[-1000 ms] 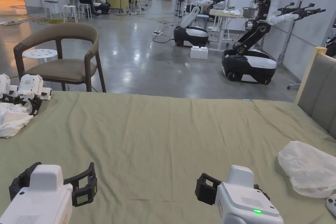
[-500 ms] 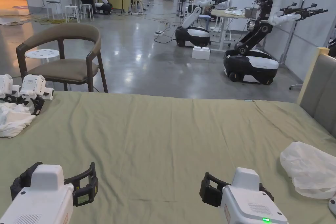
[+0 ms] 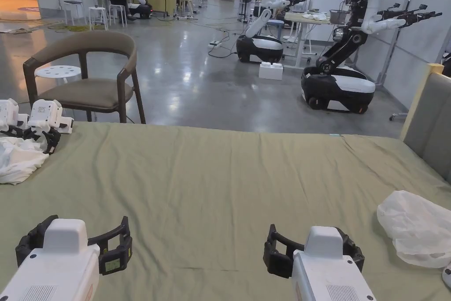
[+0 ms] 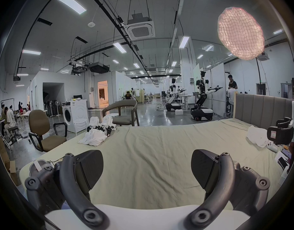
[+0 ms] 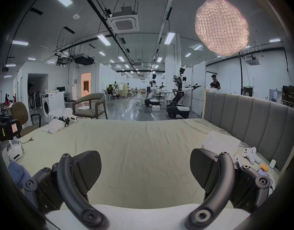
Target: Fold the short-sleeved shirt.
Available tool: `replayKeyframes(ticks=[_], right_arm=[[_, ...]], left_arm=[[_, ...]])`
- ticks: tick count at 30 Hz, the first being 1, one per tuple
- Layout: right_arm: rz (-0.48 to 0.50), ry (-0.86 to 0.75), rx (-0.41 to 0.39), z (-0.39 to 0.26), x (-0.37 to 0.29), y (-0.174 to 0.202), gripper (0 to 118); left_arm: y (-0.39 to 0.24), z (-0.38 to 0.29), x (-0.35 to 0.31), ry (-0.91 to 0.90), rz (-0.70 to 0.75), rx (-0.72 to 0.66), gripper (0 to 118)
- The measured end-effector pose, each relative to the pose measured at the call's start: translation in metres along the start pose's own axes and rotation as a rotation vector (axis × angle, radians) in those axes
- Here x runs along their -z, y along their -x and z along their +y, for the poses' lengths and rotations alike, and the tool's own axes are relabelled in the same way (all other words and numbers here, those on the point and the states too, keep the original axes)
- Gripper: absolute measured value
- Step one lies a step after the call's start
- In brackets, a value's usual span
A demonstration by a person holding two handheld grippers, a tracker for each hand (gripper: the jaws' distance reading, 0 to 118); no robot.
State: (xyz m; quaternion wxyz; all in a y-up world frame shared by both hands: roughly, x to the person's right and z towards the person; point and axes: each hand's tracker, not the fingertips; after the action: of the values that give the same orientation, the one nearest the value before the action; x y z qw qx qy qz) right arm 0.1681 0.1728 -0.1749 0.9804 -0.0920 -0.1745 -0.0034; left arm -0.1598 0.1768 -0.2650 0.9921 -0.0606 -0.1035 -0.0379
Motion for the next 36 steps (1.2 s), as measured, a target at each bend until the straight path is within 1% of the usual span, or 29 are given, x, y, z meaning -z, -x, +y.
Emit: replayKeyframes(ticks=[4, 7, 11, 16, 24, 36], right_arm=[[0.017, -0.027, 0.005, 0.0007, 0.0017, -0.0012, 109], [-0.003, -0.045, -0.006, 0.0004, 0.0031, -0.0005, 111], [-0.019, -0.049, 0.002, 0.0006, 0.0057, -0.0012, 111], [-0.033, -0.047, -0.024, 0.0008, 0.0067, 0.0011, 112], [-0.023, -0.047, -0.038, 0.0014, 0.0083, 0.0029, 113], [-0.023, -0.034, -0.018, 0.0021, 0.0097, 0.0002, 113]], left_arm=[[0.0003, 0.0000, 0.0014, -0.002, 0.002, 0.006, 108], [0.0009, -0.0004, 0.0018, -0.006, 0.000, 0.005, 108], [0.0025, -0.0027, 0.0042, -0.008, 0.001, 0.007, 108], [0.0051, 0.0007, 0.0026, -0.028, -0.003, -0.017, 108], [0.0065, 0.0039, 0.0052, -0.039, 0.014, -0.020, 108], [0.0071, 0.0035, 0.0054, -0.030, 0.009, -0.024, 108]])
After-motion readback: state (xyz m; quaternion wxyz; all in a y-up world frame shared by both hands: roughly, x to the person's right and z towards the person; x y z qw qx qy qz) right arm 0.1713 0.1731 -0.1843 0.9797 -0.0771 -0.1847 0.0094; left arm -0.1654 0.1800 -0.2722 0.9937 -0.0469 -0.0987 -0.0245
